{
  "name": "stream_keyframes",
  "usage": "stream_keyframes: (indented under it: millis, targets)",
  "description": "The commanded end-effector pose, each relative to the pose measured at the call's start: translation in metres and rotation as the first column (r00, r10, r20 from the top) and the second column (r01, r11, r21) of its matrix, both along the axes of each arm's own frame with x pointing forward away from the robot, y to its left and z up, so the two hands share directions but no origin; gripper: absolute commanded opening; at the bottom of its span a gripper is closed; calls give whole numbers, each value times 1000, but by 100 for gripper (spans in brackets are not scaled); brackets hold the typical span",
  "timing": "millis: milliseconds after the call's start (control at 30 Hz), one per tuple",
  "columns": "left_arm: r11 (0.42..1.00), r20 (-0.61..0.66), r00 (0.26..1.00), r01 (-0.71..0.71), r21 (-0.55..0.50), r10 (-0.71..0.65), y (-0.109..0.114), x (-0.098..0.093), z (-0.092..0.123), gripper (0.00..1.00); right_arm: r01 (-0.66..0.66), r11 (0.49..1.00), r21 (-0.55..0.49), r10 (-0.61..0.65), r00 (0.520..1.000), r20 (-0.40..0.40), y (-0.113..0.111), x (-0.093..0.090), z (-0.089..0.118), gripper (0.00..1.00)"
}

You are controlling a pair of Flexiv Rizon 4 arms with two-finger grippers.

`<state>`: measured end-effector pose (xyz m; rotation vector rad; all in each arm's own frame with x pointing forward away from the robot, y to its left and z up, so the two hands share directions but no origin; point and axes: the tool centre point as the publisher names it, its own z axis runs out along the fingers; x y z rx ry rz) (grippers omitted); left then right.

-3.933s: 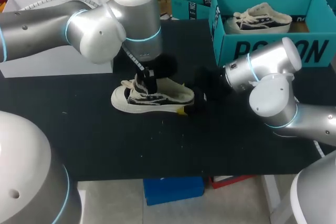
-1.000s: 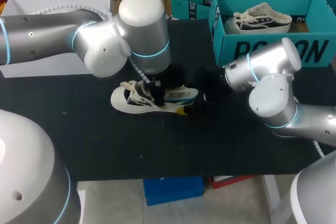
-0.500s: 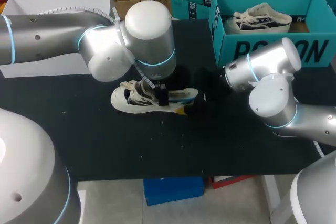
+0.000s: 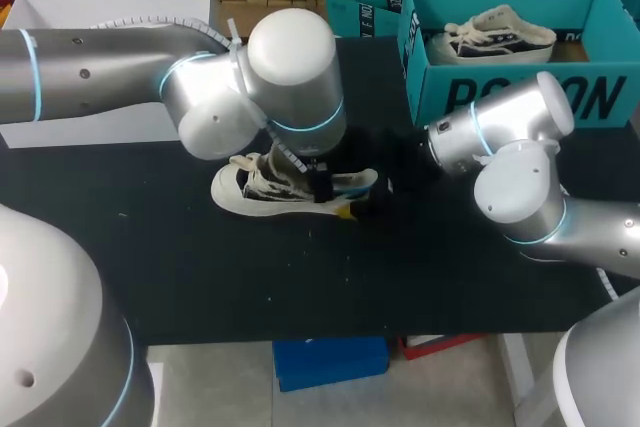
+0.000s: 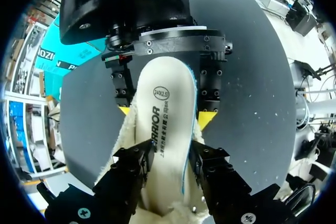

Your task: Take the shoe out of the shoebox, open the shoe tongue, remove and reinsert the insole, then place the shoe into the shoebox

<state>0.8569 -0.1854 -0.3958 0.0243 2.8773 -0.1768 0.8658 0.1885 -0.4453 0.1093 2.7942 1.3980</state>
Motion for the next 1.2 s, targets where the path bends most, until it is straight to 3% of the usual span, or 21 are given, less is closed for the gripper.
stream_keyframes:
  millis: [33, 533, 567, 633, 667, 933, 1200]
  targets:
    - [1000, 10, 1000, -1, -2, 1, -7, 2, -8, 41, 2, 1000, -1, -2, 1000, 0, 2, 0, 0, 0]
    - [1000, 37, 999, -16, -19, 17, -18, 9, -8, 34, 2, 1000, -1, -2, 1000, 0, 2, 0, 0, 0]
    - [1000, 37, 999, -17, -20, 18, -18, 9, -8, 31, 2, 1000, -1, -2, 1000, 0, 2, 0, 0, 0]
    - [1000, 35, 999, -20, -20, 21, -18, 10, -9, 4, 2, 1000, -1, -2, 1000, 0, 2, 0, 0, 0]
    - [1000, 35, 999, -21, -20, 22, -18, 10, -9, 0, 2, 1000, -1, -2, 1000, 0, 2, 0, 0, 0]
    - [999, 9, 1000, -5, -32, 5, -15, 7, 2, 0, 2, 1000, -1, -2, 1000, 0, 2, 0, 0, 0]
    - [992, -86, 996, 23, -127, -34, -4, -10, 41, 0, 2, 1000, -1, -2, 1000, 0, 2, 0, 0, 0]
